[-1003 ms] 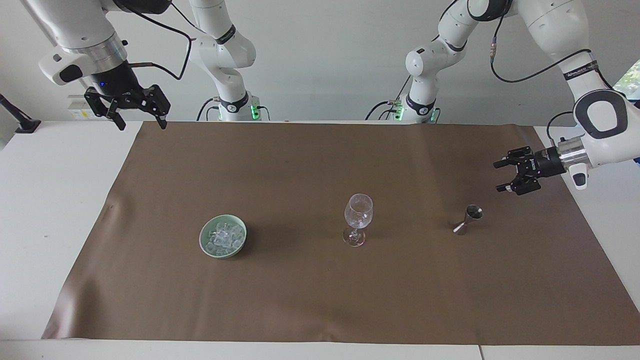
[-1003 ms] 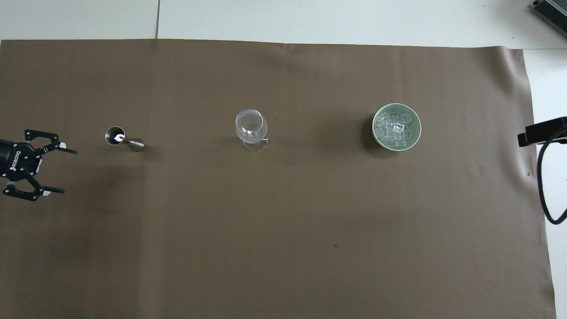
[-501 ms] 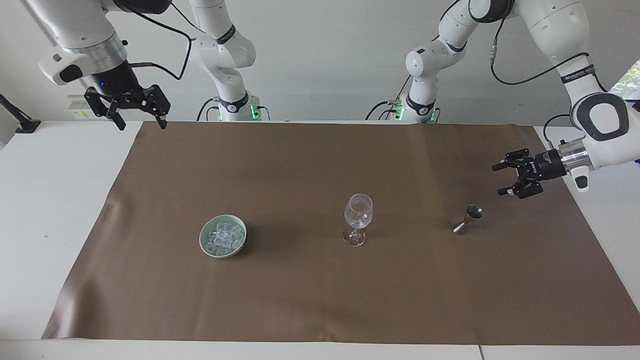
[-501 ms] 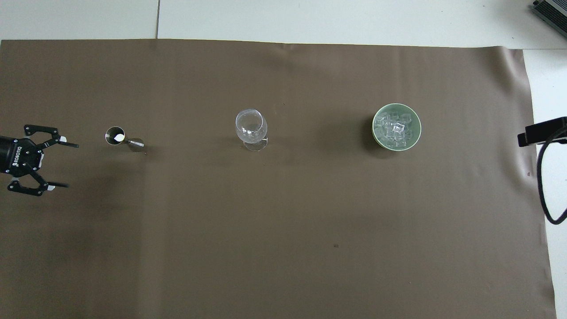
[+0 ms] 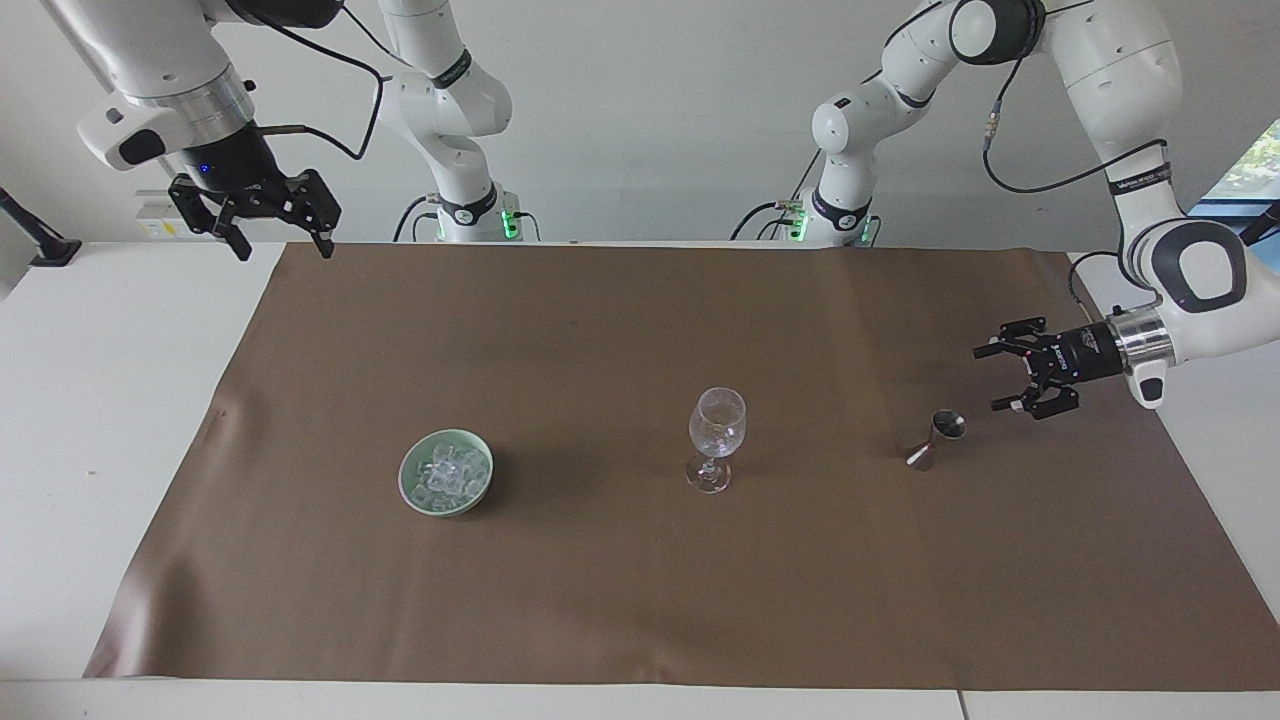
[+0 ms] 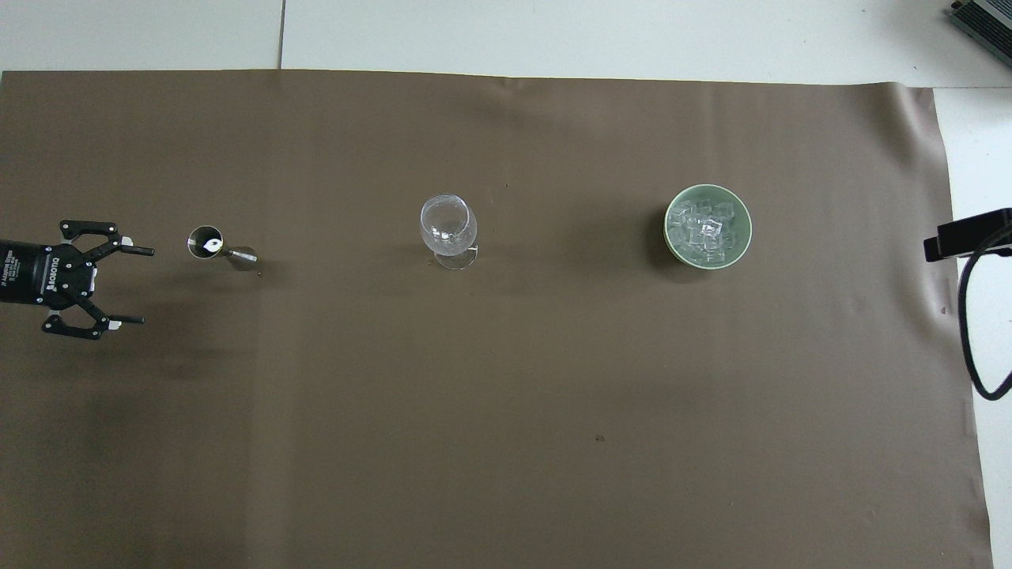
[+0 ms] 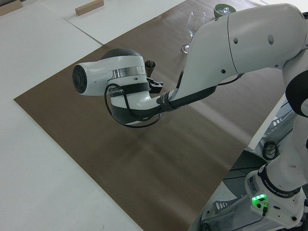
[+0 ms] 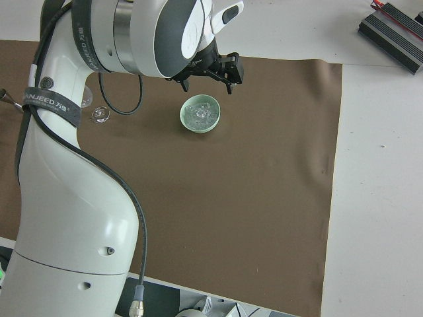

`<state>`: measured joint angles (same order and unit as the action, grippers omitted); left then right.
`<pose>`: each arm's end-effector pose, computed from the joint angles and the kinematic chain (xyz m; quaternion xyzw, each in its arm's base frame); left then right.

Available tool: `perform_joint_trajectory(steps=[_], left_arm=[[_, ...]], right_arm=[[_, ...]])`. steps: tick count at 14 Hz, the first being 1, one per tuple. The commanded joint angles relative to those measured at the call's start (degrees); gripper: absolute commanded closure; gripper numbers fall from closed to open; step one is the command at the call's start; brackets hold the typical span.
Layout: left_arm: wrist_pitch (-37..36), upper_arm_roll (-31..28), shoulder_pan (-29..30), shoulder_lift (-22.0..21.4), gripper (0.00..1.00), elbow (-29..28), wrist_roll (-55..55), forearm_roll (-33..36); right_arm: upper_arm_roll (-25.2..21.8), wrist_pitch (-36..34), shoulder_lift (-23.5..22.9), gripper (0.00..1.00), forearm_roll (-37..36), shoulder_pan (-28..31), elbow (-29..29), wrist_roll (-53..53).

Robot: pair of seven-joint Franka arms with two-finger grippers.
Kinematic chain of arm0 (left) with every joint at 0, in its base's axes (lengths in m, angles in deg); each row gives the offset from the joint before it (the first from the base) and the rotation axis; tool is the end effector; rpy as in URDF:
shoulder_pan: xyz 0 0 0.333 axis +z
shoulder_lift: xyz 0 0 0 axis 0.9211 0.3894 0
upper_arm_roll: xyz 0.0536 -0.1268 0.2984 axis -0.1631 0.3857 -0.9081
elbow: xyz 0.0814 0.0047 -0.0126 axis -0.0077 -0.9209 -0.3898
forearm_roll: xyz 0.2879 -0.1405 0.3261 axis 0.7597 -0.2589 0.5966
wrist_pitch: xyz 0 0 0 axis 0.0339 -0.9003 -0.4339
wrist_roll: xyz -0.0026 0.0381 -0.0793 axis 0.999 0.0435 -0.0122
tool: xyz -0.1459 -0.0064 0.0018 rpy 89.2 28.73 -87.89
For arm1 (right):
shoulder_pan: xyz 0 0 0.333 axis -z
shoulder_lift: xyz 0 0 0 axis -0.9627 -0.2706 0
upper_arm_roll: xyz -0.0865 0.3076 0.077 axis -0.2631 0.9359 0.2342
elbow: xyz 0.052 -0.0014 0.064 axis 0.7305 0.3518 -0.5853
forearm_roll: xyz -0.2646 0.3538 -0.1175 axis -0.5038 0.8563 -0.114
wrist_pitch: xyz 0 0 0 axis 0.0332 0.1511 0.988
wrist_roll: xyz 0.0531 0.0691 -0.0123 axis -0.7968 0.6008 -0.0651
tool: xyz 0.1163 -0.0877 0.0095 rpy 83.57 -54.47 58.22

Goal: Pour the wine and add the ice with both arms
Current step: 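Move the left gripper toward the small silver cup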

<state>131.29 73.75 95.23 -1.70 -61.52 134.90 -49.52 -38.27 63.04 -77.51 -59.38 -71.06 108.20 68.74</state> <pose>0.6244 0.1526 0.2870 0.6448 0.5946 -0.3588 0.3195 0.6173 -0.0470 0.6423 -0.9998 -0.0137 -0.0113 0.0037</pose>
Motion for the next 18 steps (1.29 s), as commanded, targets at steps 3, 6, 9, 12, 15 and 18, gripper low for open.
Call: perform_joint_trajectory(steps=[3,6,9,12,15,18], left_arm=[[0.51,0.61,1.65,3.04,0.00,0.59,1.65,-4.85],[3.31,0.61,1.56,3.93,0.00,-2.48,2.18,-8.90],[4.98,0.61,1.04,4.54,0.00,-3.02,2.18,-10.84],[9.73,0.87,-0.45,6.04,0.00,-3.46,2.18,-13.12],[11.22,0.87,-1.86,6.21,0.00,-3.46,2.18,-15.68],[13.94,0.87,-3.27,6.13,0.00,-5.21,2.18,-18.04]], right_arm=[[-0.24,0.23,0.97,0.00,0.67,-0.17,1.23,-0.30],[-0.24,0.23,0.97,0.00,0.67,-0.17,1.23,-0.30],[-0.24,0.23,0.97,0.00,0.67,-0.17,1.23,-0.30],[-0.24,0.23,0.97,0.00,0.67,-0.17,1.23,-0.30],[-0.24,0.23,0.97,0.00,0.67,-0.17,1.23,-0.30],[-0.24,0.23,0.97,0.00,0.67,-0.17,1.23,-0.30]])
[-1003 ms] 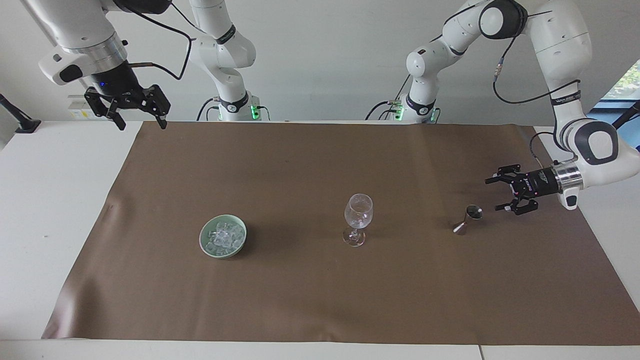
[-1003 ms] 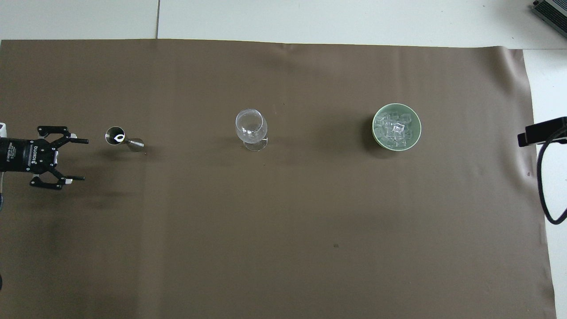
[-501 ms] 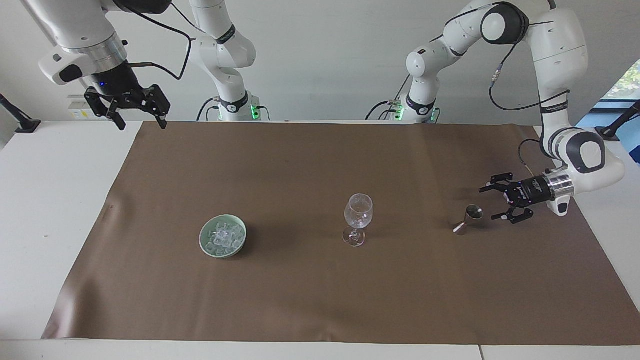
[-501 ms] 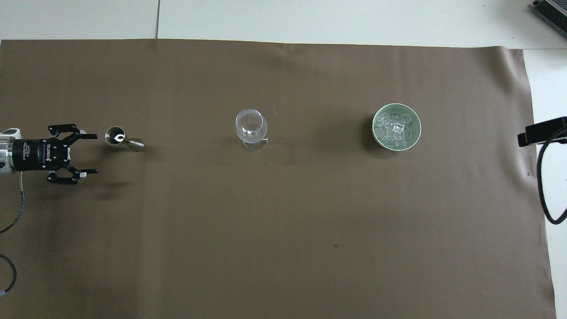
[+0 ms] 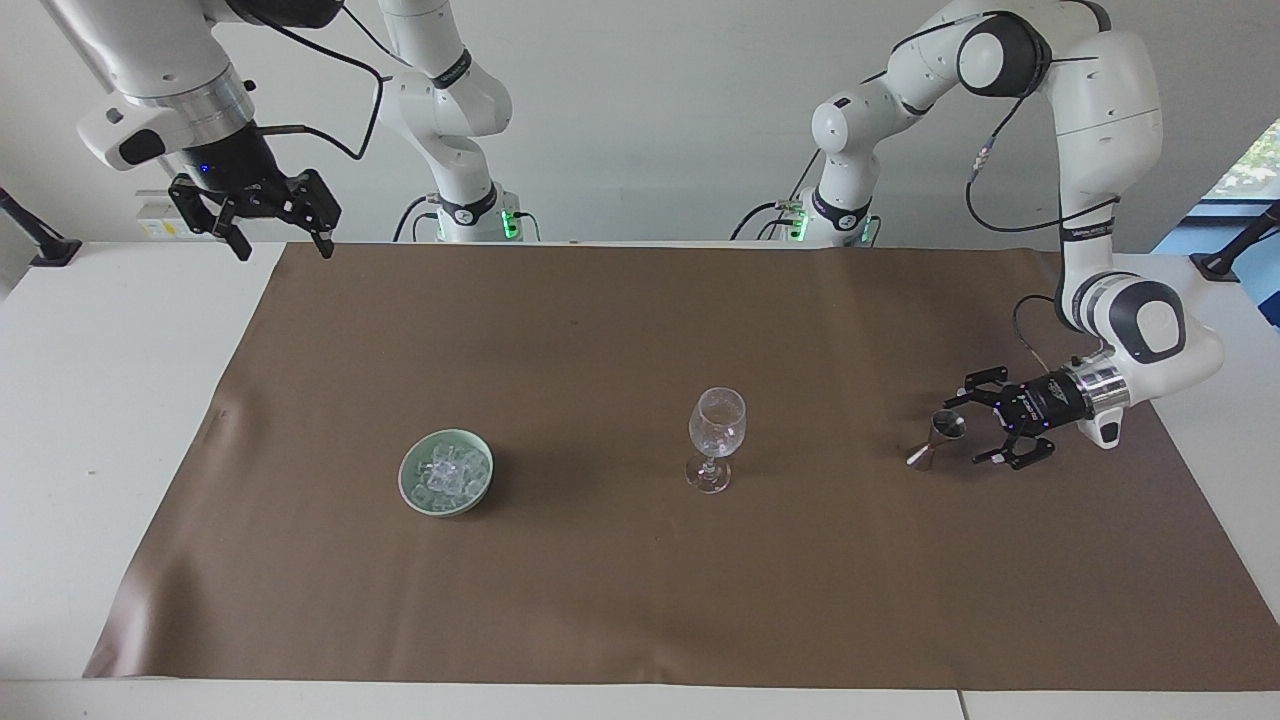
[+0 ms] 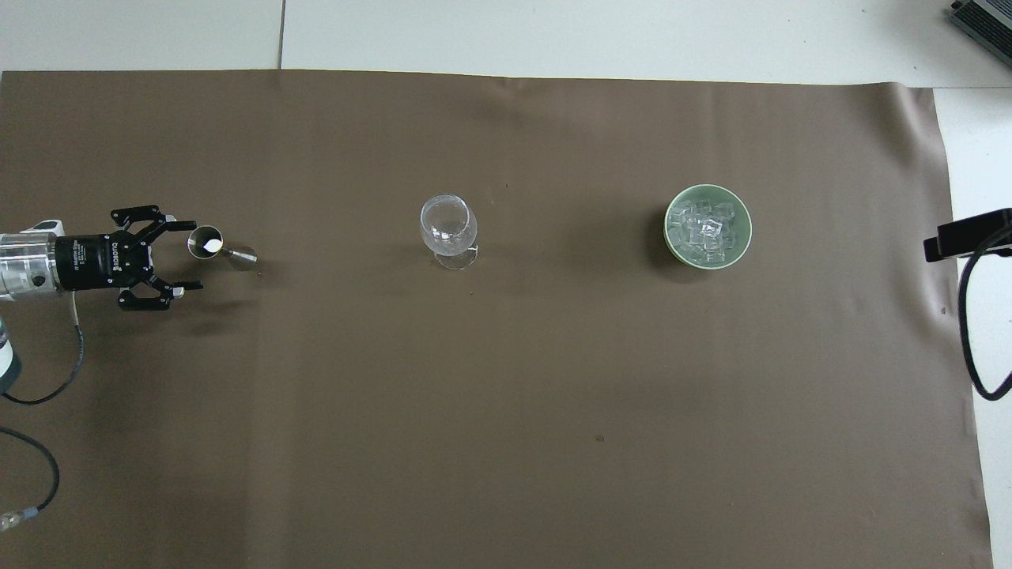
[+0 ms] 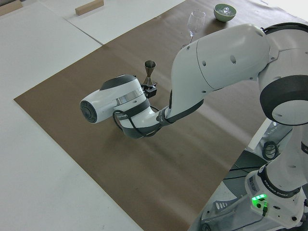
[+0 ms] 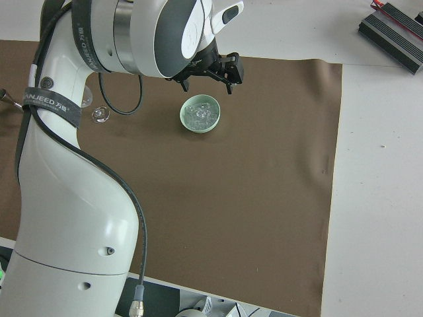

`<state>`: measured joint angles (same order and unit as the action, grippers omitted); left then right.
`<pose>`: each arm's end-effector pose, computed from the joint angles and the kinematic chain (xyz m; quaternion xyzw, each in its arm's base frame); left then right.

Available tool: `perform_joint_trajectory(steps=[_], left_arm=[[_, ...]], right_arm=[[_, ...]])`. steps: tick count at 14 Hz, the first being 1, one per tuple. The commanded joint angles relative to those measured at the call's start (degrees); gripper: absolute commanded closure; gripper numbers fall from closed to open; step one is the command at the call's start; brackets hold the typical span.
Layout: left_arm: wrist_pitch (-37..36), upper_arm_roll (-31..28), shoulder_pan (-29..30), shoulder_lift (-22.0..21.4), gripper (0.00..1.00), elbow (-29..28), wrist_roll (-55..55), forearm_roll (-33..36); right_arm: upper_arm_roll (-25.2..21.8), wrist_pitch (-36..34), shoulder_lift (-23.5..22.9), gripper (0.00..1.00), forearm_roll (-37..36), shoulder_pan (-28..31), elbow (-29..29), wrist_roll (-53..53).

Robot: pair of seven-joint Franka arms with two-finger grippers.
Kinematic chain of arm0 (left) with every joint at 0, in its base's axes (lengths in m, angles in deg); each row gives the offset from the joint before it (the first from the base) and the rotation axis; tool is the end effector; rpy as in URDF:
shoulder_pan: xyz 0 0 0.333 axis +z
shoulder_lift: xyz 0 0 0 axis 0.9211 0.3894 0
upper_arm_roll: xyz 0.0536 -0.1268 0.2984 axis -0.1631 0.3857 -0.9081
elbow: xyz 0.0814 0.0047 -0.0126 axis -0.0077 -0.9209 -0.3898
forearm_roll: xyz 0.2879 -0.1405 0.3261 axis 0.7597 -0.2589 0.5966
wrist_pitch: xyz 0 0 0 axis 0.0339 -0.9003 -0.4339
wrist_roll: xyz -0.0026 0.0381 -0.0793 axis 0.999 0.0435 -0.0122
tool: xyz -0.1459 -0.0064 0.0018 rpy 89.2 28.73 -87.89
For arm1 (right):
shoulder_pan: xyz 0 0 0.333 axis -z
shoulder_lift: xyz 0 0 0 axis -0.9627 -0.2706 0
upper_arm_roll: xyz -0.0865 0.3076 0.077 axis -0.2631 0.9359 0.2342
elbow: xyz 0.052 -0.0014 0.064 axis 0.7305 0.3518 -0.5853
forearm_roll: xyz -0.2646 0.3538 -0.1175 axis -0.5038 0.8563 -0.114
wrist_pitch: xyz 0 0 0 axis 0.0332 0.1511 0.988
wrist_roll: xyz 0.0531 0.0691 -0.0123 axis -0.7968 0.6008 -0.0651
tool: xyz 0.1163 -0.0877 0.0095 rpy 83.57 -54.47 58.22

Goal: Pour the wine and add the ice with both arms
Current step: 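Move the left gripper toward the small silver cup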

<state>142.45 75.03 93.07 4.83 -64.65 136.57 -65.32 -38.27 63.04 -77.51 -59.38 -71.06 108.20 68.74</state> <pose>0.6530 0.1143 0.2093 0.5324 0.6492 -0.3694 0.3983 0.6173 -0.0470 0.6423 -0.9998 -0.0137 -0.0113 0.0037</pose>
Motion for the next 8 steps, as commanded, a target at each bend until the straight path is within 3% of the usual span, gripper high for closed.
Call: perform_joint_trajectory(steps=[1,8], left_arm=[[2.97,-0.41,-1.73,-0.32,0.00,-2.09,0.42,-2.33],[5.95,-0.15,-3.14,-0.94,0.00,-5.07,0.33,-6.36]], right_arm=[[-0.24,0.23,0.97,0.00,0.67,-0.17,1.23,-0.30],[-0.24,0.23,0.97,0.00,0.67,-0.17,1.23,-0.30]])
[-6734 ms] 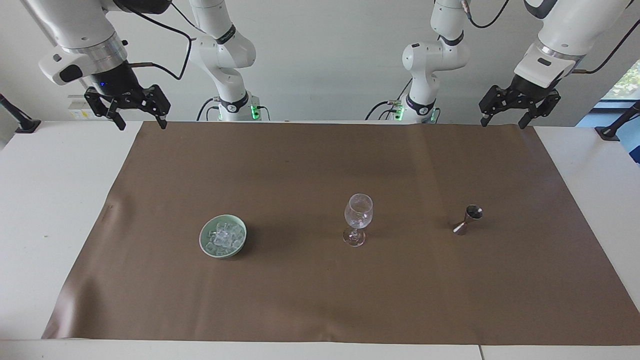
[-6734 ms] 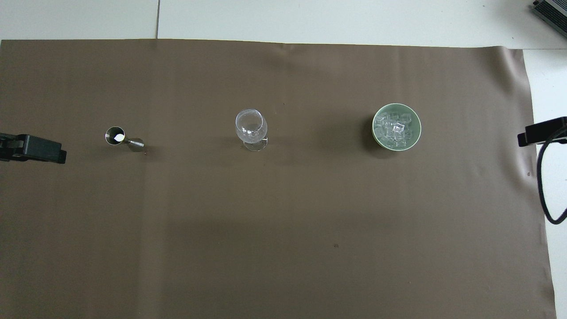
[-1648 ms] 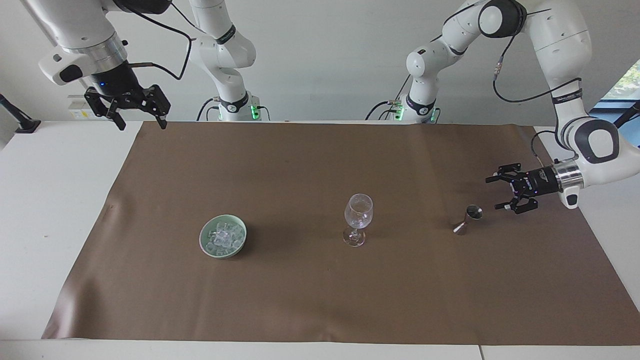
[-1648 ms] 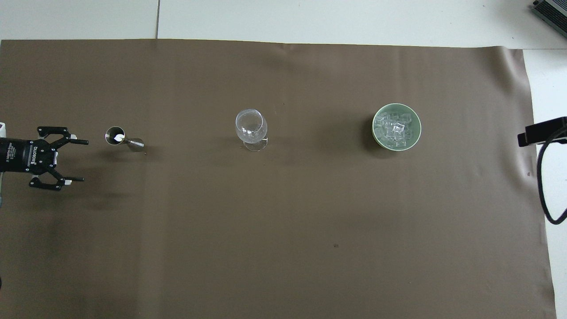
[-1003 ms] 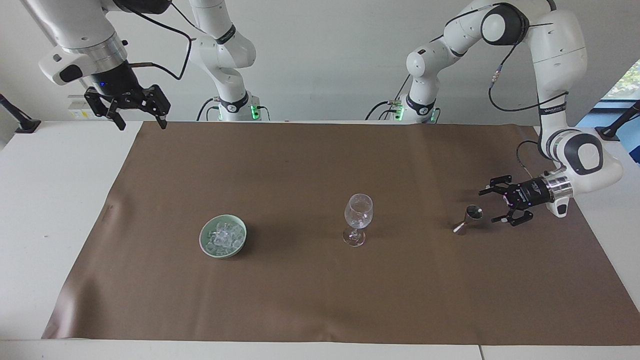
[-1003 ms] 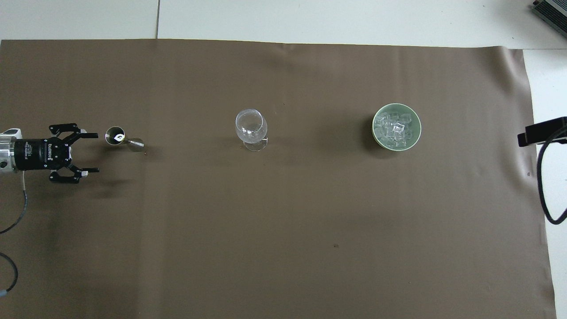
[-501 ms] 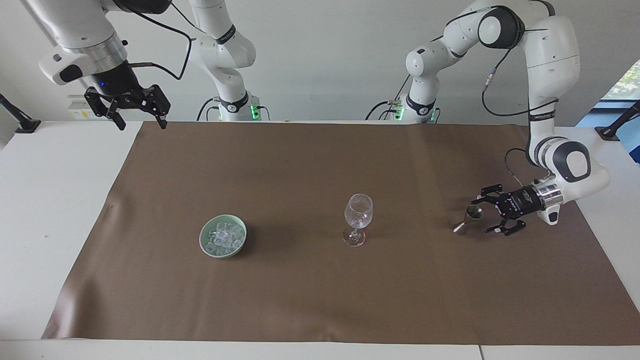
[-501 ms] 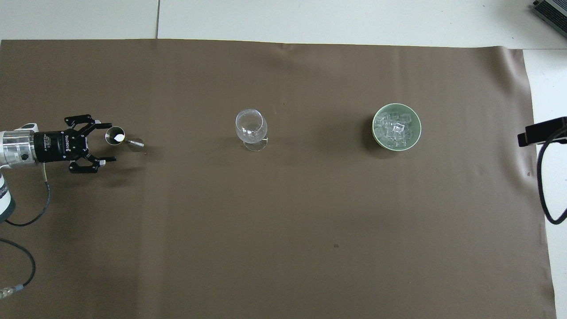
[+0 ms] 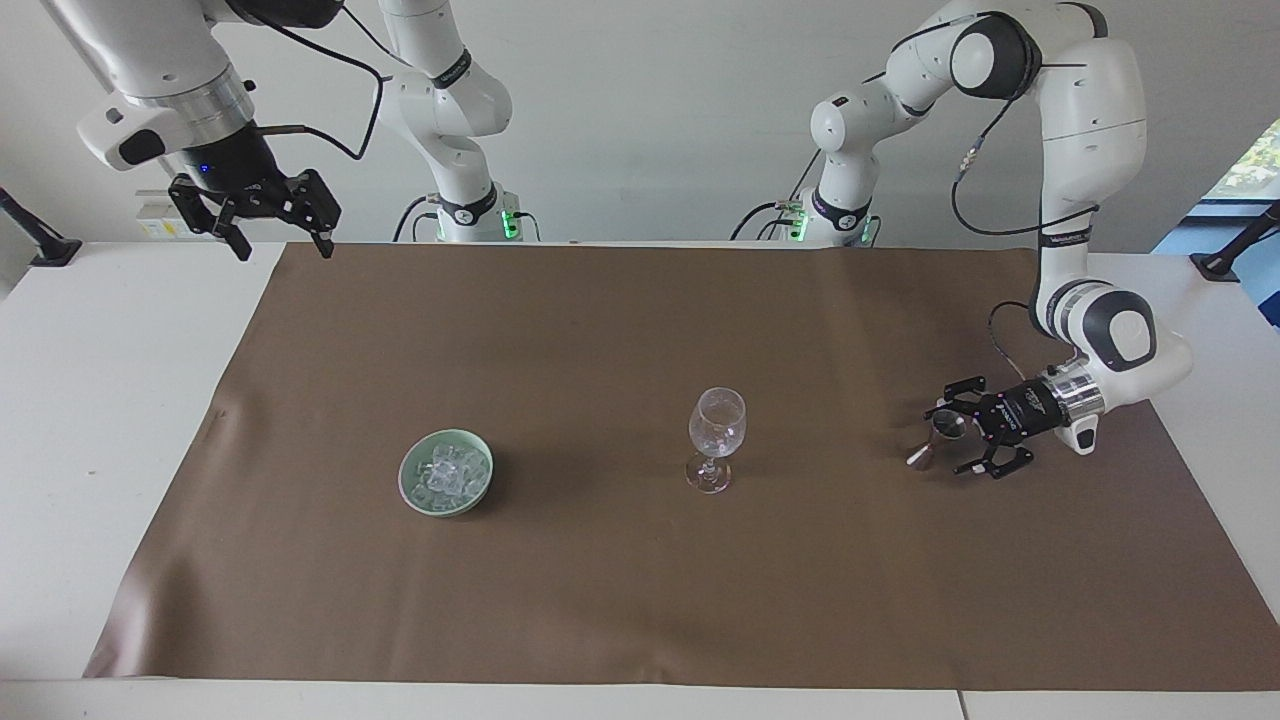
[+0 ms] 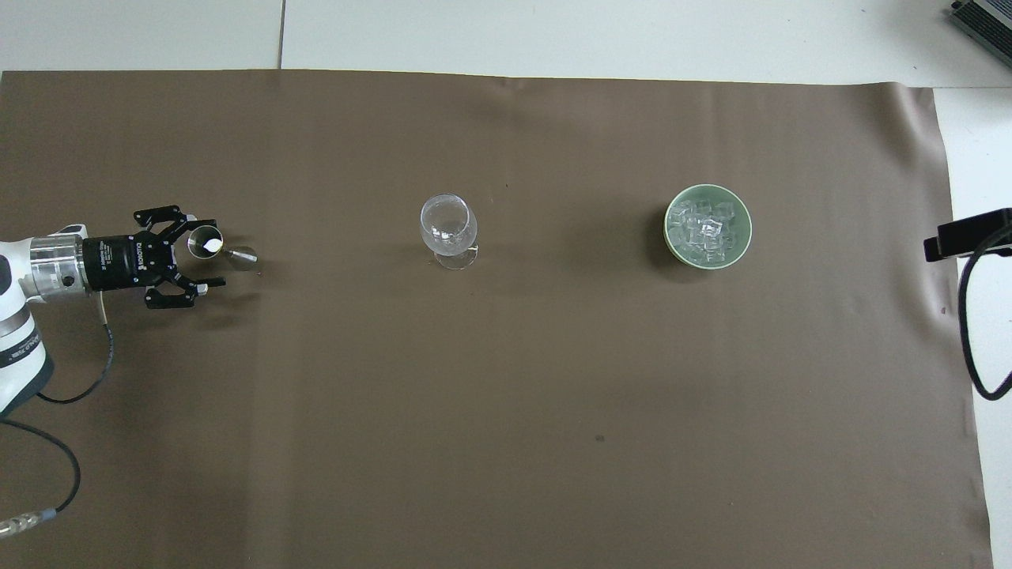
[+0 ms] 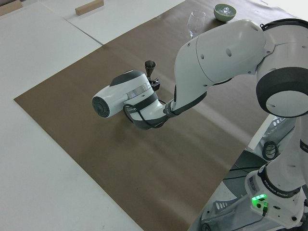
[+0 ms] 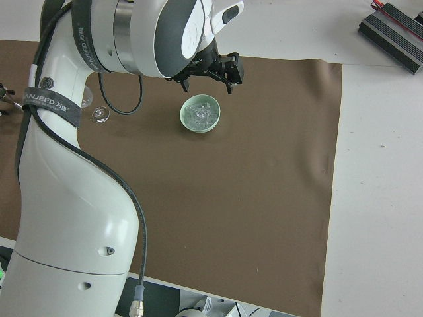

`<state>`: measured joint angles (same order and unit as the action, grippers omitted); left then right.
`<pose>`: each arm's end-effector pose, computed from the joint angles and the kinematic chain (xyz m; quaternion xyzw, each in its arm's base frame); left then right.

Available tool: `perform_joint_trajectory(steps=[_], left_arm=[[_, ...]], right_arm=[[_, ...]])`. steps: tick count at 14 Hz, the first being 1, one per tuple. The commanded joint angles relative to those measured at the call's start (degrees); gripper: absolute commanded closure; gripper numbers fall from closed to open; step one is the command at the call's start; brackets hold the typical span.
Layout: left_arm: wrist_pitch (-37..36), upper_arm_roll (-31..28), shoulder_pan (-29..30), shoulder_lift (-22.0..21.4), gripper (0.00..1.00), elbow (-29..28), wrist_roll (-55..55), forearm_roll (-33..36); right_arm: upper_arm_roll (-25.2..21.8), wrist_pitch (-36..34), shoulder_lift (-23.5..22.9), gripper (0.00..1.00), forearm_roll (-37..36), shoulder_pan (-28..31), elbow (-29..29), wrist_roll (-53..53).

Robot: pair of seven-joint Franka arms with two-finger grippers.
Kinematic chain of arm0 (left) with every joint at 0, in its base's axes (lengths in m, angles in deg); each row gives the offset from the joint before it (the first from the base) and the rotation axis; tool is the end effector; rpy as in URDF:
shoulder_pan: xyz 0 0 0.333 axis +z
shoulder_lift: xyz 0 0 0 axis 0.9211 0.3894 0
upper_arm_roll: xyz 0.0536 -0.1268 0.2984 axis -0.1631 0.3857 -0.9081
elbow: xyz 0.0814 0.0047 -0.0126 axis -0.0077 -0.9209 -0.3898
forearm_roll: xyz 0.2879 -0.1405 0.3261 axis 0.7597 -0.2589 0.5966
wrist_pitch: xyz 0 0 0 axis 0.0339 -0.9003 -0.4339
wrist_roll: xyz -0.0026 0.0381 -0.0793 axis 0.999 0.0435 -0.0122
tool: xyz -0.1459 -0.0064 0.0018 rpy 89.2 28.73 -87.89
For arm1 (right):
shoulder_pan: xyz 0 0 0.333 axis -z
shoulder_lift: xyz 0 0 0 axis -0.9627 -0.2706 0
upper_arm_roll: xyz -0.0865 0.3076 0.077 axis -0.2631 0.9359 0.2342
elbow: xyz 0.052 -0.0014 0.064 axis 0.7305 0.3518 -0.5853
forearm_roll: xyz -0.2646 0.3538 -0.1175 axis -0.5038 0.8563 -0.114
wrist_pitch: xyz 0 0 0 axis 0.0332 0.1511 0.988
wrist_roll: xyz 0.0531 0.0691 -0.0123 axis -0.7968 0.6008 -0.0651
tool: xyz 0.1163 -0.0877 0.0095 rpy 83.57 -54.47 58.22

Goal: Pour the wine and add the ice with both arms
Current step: 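Close the left gripper around the small silver cup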

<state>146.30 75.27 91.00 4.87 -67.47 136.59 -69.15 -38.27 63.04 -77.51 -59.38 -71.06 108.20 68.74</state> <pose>0.6513 0.0885 0.1903 0.5095 0.6638 -0.3698 0.4038 0.6173 -0.0470 0.6423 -0.9998 -0.0137 -0.0113 0.0037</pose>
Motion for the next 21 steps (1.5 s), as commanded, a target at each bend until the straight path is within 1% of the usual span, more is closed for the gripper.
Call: perform_joint_trajectory(steps=[1,12,20,21], left_arm=[[2.28,-0.39,-1.23,-1.07,0.00,-2.69,0.23,-3.33],[1.32,-0.22,-0.45,-1.07,0.00,-2.60,-0.47,-3.95],[-0.35,-0.13,-0.62,-0.98,0.00,-2.34,-3.11,-4.30],[-0.44,-0.13,-0.71,-0.98,0.04,-2.34,-3.11,-4.30]], right_arm=[[-0.24,0.23,0.97,0.00,0.67,-0.17,1.23,-0.30],[-0.24,0.23,0.97,0.00,0.67,-0.17,1.23,-0.30],[-0.24,0.23,0.97,0.00,0.67,-0.17,1.23,-0.30],[-0.24,0.23,0.97,0.00,0.67,-0.17,1.23,-0.30]])
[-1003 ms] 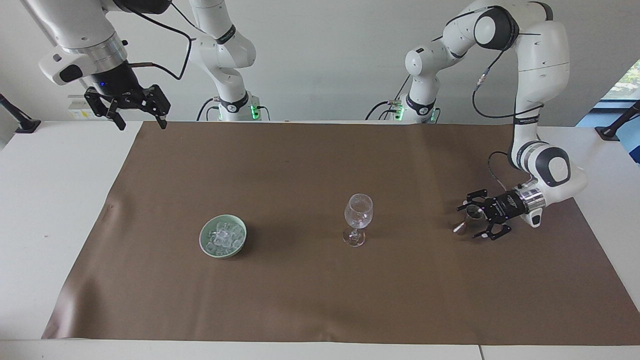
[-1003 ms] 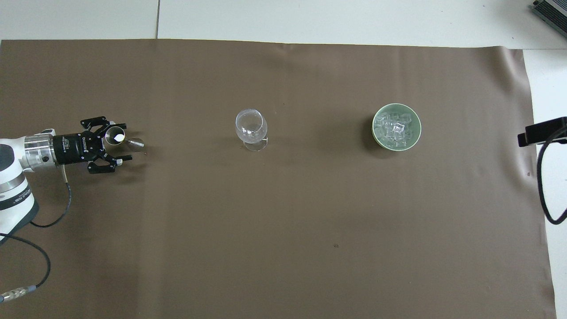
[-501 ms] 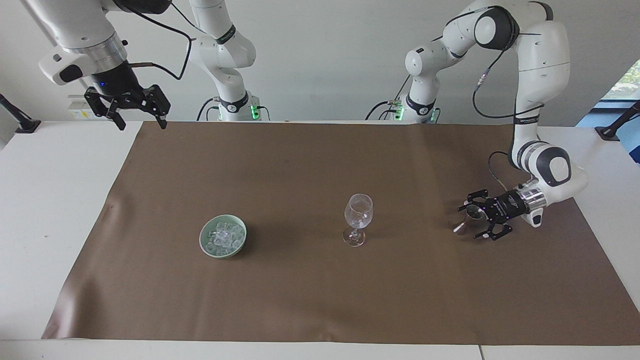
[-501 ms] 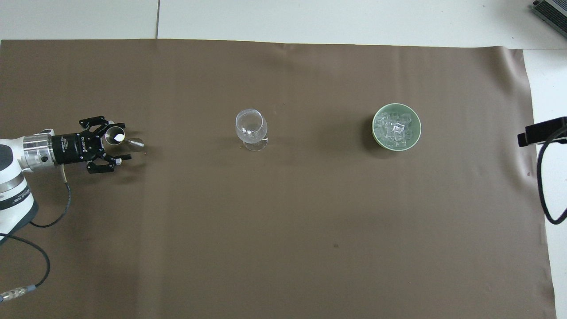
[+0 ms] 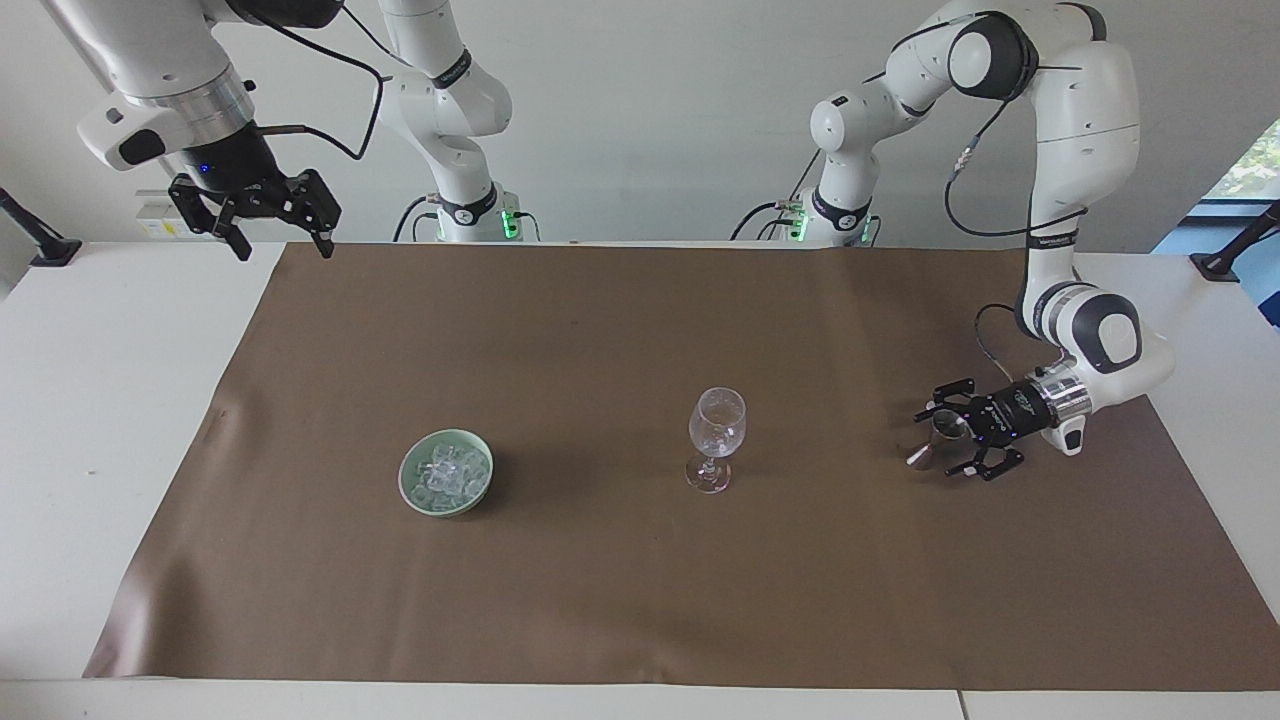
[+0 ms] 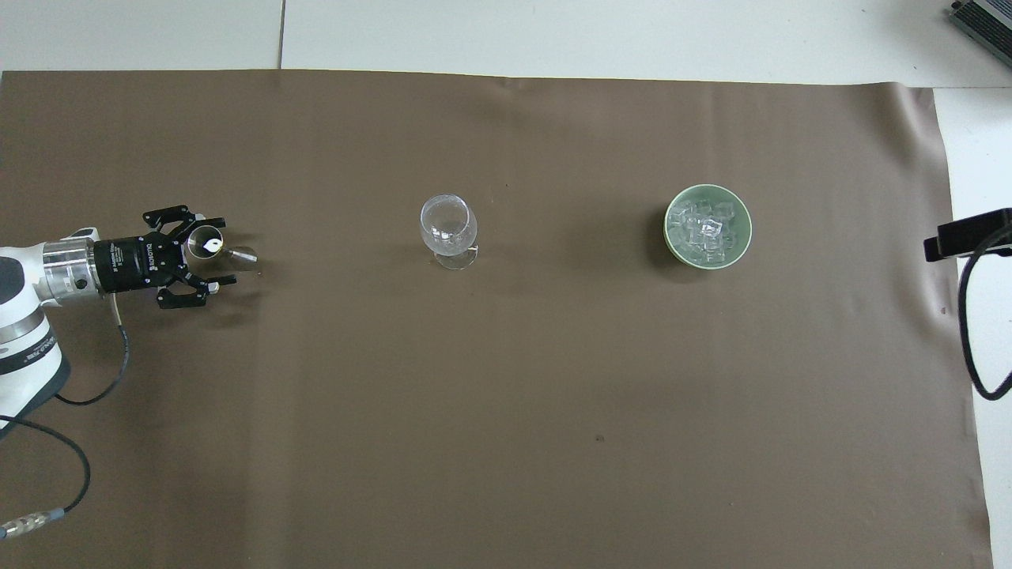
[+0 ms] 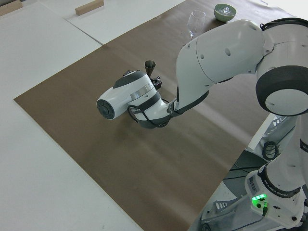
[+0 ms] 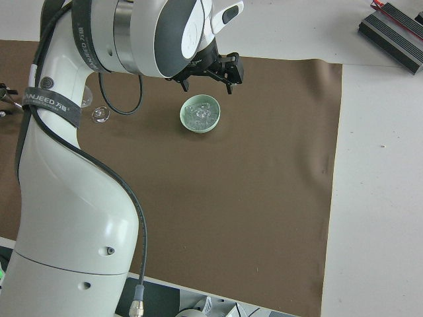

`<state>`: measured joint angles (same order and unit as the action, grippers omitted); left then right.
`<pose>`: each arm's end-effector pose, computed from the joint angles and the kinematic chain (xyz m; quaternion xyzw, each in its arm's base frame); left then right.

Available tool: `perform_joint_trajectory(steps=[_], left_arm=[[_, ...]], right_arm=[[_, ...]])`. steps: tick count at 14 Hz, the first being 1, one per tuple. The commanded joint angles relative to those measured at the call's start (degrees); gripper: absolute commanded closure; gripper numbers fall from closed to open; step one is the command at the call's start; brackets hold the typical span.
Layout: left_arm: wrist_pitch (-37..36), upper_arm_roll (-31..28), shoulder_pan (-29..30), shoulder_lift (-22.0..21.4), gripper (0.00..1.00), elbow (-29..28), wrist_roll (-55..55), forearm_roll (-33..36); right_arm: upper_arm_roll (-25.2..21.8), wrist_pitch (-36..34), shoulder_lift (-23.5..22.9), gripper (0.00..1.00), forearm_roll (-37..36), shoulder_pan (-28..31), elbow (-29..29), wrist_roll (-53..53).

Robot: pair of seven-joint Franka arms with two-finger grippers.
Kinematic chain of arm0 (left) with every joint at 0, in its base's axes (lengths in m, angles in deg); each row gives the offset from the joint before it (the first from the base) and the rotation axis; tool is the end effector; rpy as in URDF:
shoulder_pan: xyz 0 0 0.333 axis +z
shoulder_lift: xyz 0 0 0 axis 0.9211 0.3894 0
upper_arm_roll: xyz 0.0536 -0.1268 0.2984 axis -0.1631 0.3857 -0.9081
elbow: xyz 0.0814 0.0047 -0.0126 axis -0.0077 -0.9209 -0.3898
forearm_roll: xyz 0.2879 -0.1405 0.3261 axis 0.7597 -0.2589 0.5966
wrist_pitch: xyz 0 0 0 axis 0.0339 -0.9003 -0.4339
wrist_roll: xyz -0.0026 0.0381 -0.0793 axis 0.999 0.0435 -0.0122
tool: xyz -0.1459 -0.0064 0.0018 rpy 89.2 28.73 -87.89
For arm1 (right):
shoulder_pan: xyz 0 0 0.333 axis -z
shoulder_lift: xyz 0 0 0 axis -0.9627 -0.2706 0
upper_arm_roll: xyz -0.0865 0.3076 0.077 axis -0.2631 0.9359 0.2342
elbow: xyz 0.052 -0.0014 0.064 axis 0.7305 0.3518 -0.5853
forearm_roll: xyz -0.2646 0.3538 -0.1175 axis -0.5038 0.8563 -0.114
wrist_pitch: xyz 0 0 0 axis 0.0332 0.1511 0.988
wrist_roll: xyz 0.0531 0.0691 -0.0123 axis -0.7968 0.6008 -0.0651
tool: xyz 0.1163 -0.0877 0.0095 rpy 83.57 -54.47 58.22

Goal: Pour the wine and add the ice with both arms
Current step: 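Close the left gripper around the small silver cup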

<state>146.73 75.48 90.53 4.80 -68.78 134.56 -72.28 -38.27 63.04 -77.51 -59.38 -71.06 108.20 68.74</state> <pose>0.6496 0.0778 0.1858 0.5008 0.6580 -0.3709 0.4227 0.6173 -0.0470 0.6423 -0.9998 -0.0137 -0.0113 0.0037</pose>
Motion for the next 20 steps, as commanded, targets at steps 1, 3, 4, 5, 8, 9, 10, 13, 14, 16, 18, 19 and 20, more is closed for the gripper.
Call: perform_joint_trajectory(steps=[1,3,4,5,8,9,10,13,14,16,18,19,20], left_arm=[[-0.86,-0.34,-0.25,-0.91,0.09,-1.04,-1.17,-1.26],[-0.86,-0.34,-0.16,-0.91,0.20,-1.04,-1.08,-1.26],[-1.04,-0.34,-0.16,-0.91,0.23,-1.04,-1.08,-1.26],[-1.04,-0.34,-0.16,-0.91,0.28,-1.12,-1.08,-1.26],[-0.95,-0.34,-0.07,-0.91,0.41,-1.12,-1.08,-1.26],[-0.86,-0.34,0.02,-0.99,0.45,-1.21,-1.08,-1.35],[-0.86,-0.34,0.02,-0.99,0.48,-1.21,-1.08,-1.35],[-0.77,-0.34,-0.07,-0.99,0.51,-1.30,-1.08,-1.53],[-0.77,-0.34,-0.16,-0.99,0.51,-1.30,-1.08,-1.53],[-0.77,-0.34,-0.16,-0.99,0.52,-1.30,-1.08,-1.53],[-0.69,-0.34,-0.25,-0.99,0.56,-1.21,-1.08,-1.53],[-0.69,-0.34,-0.25,-0.99,0.60,-1.30,-1.08,-1.53],[-0.69,-0.34,-0.25,-0.99,0.63,-1.30,-1.08,-1.53]], right_arm=[[-0.24,0.23,0.97,0.00,0.67,-0.17,1.23,-0.30],[-0.24,0.23,0.97,0.00,0.67,-0.17,1.23,-0.30],[-0.24,0.23,0.97,0.00,0.67,-0.17,1.23,-0.30],[-0.24,0.23,0.97,0.00,0.67,-0.17,1.23,-0.30],[-0.24,0.23,0.97,0.00,0.67,-0.17,1.23,-0.30],[-0.24,0.23,0.97,0.00,0.67,-0.17,1.23,-0.30],[-0.24,0.23,0.97,0.00,0.67,-0.17,1.23,-0.30],[-0.24,0.23,0.97,0.00,0.67,-0.17,1.23,-0.30],[-0.24,0.23,0.97,0.00,0.67,-0.17,1.23,-0.30],[-0.24,0.23,0.97,0.00,0.67,-0.17,1.23,-0.30],[-0.24,0.23,0.97,0.00,0.67,-0.17,1.23,-0.30],[-0.24,0.23,0.97,0.00,0.67,-0.17,1.23,-0.30],[-0.24,0.23,0.97,0.00,0.67,-0.17,1.23,-0.30]])
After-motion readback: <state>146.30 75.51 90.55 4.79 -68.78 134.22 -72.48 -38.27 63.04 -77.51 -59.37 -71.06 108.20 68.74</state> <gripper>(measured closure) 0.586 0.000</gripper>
